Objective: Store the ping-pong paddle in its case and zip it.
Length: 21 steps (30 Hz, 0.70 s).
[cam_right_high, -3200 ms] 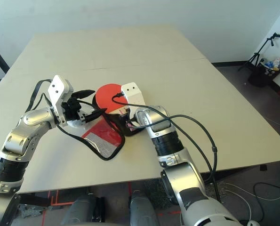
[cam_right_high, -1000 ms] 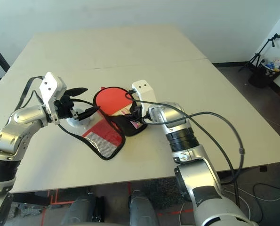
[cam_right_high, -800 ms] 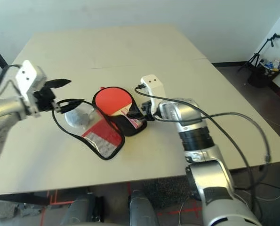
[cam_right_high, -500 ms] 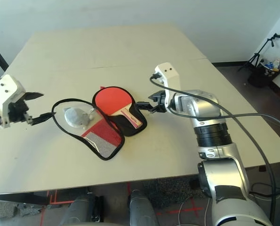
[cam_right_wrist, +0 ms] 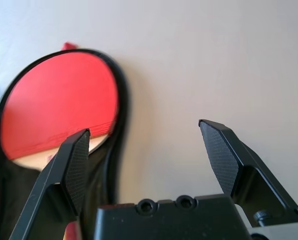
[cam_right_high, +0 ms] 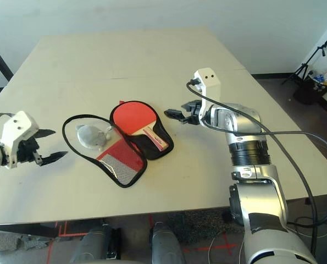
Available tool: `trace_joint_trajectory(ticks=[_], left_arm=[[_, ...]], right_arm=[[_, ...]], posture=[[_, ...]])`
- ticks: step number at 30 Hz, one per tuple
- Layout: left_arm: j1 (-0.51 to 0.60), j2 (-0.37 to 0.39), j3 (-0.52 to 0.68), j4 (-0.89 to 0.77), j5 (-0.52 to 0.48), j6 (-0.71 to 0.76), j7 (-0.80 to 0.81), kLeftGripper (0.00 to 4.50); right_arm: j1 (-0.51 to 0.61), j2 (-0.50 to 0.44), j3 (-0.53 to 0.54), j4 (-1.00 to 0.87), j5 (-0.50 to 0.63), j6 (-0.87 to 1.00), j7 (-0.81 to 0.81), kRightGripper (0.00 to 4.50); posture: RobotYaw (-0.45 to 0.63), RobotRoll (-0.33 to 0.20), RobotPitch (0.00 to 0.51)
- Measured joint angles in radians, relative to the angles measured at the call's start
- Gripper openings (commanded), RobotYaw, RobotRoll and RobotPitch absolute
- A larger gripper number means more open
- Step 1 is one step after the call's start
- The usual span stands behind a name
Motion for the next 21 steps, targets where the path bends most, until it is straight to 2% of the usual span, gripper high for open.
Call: trace_joint_trajectory(ticks=[7,10,12,16,21], left_arm=[[-0.156,-0.122,-0.071,-0.098,-0.080,0.136,-0.006,4.50],[-0.251,-0.187,-0.093,-0.112,-0.109,0.173,0.005,4.50],[-0.313,-0.260,-0.129,-0.108,-0.109,0.178,0.023,4.50],[-0.393,-0.397,-0.237,-0.011,-0.061,0.130,0.062,4.50],[-0.409,-0.498,-0.313,0.131,0.015,0.029,0.106,4.50]], right_arm=[[-0.018,0.007,-0.048,0.107,-0.002,-0.092,-0.018,4.47],[-0.037,0.014,-0.108,0.171,0.035,-0.111,-0.003,4.47],[-0.058,0.015,-0.165,0.223,0.078,-0.123,0.021,4.47],[-0.078,0.013,-0.216,0.274,0.105,-0.163,0.028,4.47],[-0.091,-0.006,-0.248,0.312,0.140,-0.118,0.044,4.47]], posture=[[0.05,0.000,0.048],[0.04,0.000,0.050],[0.04,0.000,0.050],[0.03,0.000,0.052],[0.01,0.000,0.054]])
